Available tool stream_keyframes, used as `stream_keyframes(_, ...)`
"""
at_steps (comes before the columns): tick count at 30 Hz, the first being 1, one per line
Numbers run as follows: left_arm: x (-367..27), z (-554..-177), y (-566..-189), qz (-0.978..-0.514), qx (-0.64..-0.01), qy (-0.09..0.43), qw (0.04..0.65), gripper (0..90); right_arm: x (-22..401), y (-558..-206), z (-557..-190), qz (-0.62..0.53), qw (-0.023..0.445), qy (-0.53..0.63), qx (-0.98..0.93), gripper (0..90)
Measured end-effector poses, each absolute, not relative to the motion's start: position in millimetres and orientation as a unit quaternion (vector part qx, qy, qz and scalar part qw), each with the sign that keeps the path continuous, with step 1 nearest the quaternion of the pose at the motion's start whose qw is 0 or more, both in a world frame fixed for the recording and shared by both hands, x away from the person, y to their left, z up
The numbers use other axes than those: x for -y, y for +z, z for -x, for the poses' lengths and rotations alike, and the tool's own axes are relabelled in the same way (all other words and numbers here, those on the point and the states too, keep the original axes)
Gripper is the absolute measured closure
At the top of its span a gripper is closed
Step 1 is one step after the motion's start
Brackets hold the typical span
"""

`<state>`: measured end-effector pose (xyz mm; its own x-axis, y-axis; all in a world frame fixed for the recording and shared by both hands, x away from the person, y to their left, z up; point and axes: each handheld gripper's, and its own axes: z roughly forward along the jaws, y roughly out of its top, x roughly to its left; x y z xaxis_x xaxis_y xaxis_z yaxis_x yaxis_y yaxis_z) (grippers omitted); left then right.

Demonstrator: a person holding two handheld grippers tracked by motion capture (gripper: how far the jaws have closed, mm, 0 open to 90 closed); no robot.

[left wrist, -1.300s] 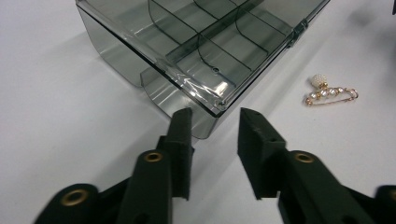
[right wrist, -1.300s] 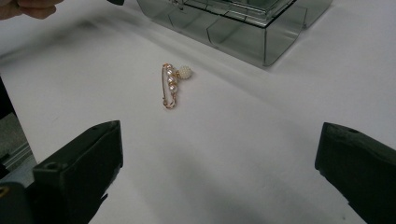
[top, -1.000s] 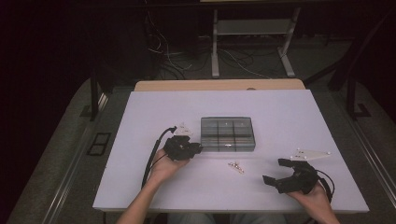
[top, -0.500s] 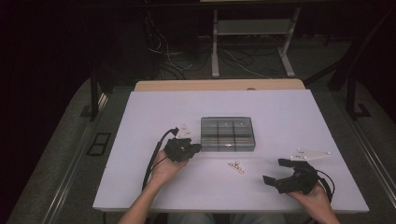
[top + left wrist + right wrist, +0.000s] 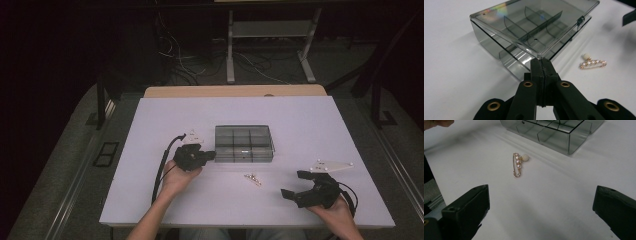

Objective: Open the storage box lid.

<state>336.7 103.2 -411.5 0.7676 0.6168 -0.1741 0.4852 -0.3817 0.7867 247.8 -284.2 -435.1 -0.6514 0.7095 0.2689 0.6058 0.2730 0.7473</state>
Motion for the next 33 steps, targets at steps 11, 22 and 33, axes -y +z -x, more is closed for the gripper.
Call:
stream_keyframes(11, -101.7, -343.6, -407.4, -0.814, -0.328, 0.049, 0.476, 88.8, 282.3, -428.2, -246.1, -0.404, 0.058, 0.440, -0.799, 0.8)
stream_keyframes(22, -97.4, -352.8, -397.9, -0.811, -0.320, 0.051, 0.488, 88.8, 280.9, -412.2, -255.0, -0.407, 0.055, 0.436, -0.801, 0.8)
stream_keyframes(33, -95.7, -359.0, -386.4, -0.809, -0.316, 0.057, 0.492, 88.7, 279.4, -394.7, -273.9, -0.393, 0.063, 0.438, -0.806, 0.8)
